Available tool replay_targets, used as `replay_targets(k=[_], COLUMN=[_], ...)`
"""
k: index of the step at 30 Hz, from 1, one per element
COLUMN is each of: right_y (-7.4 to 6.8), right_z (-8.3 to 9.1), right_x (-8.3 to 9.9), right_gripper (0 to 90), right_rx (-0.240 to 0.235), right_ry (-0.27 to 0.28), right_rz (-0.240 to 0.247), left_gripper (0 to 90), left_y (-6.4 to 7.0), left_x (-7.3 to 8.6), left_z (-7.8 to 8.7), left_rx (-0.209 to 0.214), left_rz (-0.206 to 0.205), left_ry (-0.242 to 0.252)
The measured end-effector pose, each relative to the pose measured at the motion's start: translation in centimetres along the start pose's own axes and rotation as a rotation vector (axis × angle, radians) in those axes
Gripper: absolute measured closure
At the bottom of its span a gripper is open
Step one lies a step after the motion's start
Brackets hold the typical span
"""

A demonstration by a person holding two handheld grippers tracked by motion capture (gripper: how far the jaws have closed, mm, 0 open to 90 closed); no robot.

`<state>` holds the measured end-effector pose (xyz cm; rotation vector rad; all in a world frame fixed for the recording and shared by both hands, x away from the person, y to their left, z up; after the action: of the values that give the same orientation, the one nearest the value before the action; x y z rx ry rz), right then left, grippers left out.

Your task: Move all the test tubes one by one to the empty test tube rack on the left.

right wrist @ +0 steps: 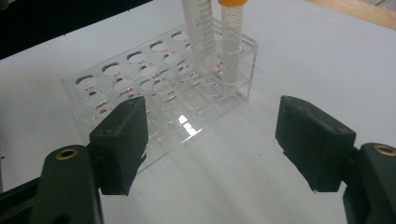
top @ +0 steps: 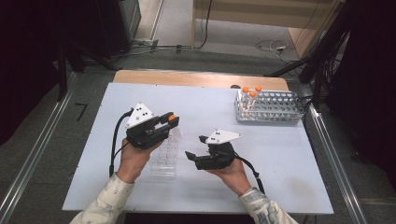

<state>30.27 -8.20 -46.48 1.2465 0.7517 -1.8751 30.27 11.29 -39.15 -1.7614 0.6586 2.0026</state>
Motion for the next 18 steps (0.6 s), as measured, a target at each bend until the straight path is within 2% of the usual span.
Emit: replay_targets(k=[7,18], right_y=[0.0,0.0], right_z=[0.1,0.1], right_x=[-0.1,-0.1], right_gripper=[24.0,24.1], right_rx=[0.006,0.006], right_ry=[0.004,0.004], right_rz=[0.001,-0.001], left_gripper=[70.1,69.9], left_y=[-0.7,-1.2], left_x=[0.4,2.3], left_z=[-0.3,-1.4], left_rx=[-0.058,-0.074], left_rz=[-0.033,-0.035], left_ry=[-0.009,-0.067])
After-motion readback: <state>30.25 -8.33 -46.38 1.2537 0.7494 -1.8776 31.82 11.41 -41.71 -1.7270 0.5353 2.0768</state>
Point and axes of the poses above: each handheld gripper's, and its own axes: z roughly backward along the jaws, x roughly out of its underside, y roughly to its right, the point moved 4 cm from there along -z, roughly forward along the jaws, and after that the axes turned 13 degrees about y, right-handed, at the moved point
